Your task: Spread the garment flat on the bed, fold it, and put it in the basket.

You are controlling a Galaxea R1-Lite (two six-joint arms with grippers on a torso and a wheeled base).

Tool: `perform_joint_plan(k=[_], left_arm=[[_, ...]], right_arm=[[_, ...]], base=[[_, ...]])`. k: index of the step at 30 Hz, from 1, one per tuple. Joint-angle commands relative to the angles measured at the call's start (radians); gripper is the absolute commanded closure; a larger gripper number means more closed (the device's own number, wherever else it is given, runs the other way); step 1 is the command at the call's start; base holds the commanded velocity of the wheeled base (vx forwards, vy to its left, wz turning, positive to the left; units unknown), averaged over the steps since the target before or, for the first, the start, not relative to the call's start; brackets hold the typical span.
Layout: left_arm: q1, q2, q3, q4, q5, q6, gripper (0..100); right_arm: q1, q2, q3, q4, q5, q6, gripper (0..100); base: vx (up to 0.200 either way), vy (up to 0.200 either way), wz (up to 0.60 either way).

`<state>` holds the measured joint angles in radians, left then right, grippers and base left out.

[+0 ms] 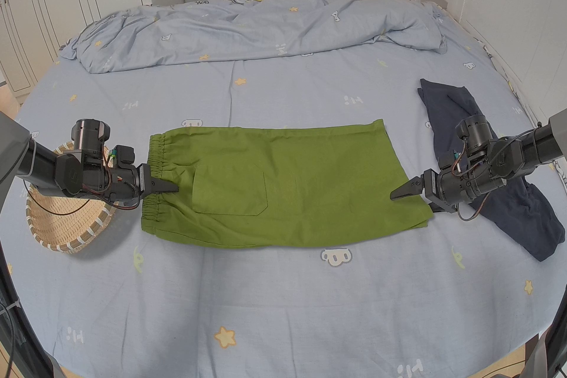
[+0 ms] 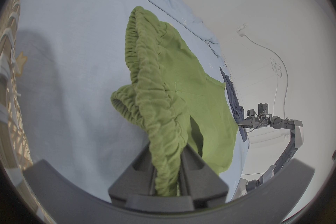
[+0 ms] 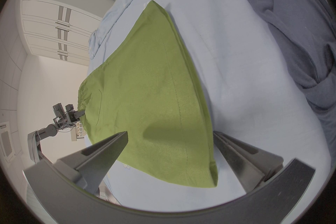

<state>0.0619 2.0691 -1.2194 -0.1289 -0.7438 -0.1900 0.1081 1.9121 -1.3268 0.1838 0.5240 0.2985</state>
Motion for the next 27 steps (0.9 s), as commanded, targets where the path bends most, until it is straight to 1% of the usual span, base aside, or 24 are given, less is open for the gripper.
perform_joint_plan(k=[1,6,7,22,25,27], left_arm=[[0.001,-0.001,0.000,0.000,0.000,0.000,100],[0.001,-0.001,0.000,-0.001,0.000,0.000,100],[0.001,-0.001,0.000,-0.001,0.000,0.000,100],[0.004,-0.003,-0.002,0.006,0.000,0.001,100],[0.006,-0.026,0.000,0.020,0.001,0.000,100],[0.007,-0.053,0.000,0.057,0.001,-0.003,100]], right_arm=[[0.004,0.028,0.001,0.005,-0.001,0.001,0],[-0.004,0.036,-0.005,0.005,-0.001,0.001,0],[-0.010,0.036,-0.006,0.003,-0.001,0.002,100],[-0.042,0.022,-0.015,0.006,-0.002,0.004,100],[-0.047,-0.041,-0.003,0.020,-0.002,0.004,100],[-0.047,-0.081,-0.002,0.052,-0.002,0.005,100]], base=[[0.000,0.000,0.00],[0.000,0.000,0.00],[0.000,0.000,0.00],[0.000,0.000,0.00],[0.000,0.000,0.00],[0.000,0.000,0.00]])
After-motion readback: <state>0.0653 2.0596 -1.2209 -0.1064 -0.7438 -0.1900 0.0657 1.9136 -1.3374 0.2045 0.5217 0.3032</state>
